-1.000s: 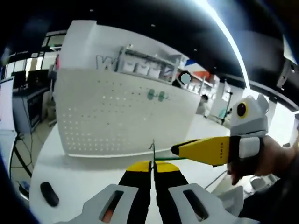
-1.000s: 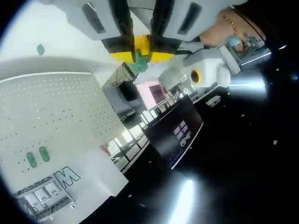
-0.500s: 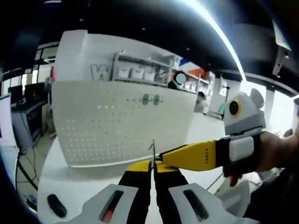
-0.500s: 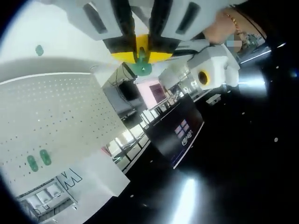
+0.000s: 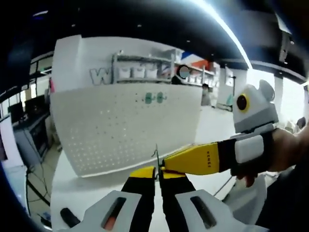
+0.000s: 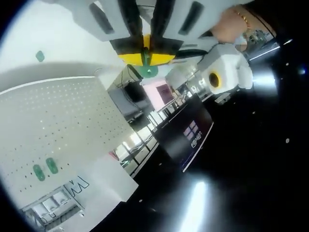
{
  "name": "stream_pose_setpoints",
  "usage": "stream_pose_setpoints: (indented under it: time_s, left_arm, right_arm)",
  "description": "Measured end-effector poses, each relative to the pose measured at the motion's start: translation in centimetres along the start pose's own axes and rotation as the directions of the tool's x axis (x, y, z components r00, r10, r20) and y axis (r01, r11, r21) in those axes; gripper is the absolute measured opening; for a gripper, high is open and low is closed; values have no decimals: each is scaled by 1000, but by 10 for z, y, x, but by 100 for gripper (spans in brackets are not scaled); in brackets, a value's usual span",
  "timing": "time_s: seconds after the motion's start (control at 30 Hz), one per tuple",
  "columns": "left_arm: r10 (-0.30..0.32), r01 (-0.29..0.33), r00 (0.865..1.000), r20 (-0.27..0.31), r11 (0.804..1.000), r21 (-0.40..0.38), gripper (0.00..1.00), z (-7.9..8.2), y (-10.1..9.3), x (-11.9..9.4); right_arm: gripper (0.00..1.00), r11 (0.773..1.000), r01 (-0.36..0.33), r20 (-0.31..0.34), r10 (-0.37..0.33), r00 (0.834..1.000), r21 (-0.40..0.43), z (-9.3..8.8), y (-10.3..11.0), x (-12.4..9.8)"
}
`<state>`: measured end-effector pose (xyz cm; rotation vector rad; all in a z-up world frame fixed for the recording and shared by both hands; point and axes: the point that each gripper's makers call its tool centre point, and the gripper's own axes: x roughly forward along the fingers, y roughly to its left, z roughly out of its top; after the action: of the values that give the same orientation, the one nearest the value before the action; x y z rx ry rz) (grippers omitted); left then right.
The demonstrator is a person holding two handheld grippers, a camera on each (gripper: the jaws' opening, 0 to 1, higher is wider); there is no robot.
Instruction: Insert the hook assembly into the mounting plate slot until the hook locks in place.
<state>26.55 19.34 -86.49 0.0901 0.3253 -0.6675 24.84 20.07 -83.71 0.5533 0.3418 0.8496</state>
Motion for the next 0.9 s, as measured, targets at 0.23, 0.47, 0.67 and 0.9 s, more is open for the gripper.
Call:
stream_pose_setpoints:
  time_s: [0.23, 0.47, 0.67, 0.9]
  left_arm:
    - [-26, 25, 1000, -14, 995, -95, 28, -8, -2, 2]
    - [-30, 30, 1000, 2, 996, -83, 50, -8, -5, 2]
    - [-21, 25, 999, 36, 995, -92, 77, -2, -5, 2]
    - [-27, 32, 998, 57, 996, -88, 89, 4, -6, 1]
  right_arm:
    - [0, 1000, 9, 20, -9, 1000, 1, 2, -6, -1]
    - [0, 999, 18, 13, -18, 1000, -47, 5, -10, -3]
    - [0, 996, 31, 33, -28, 999, -80, 16, -13, -6]
    - [0, 992, 45, 47, -40, 998, -114, 25, -18, -7]
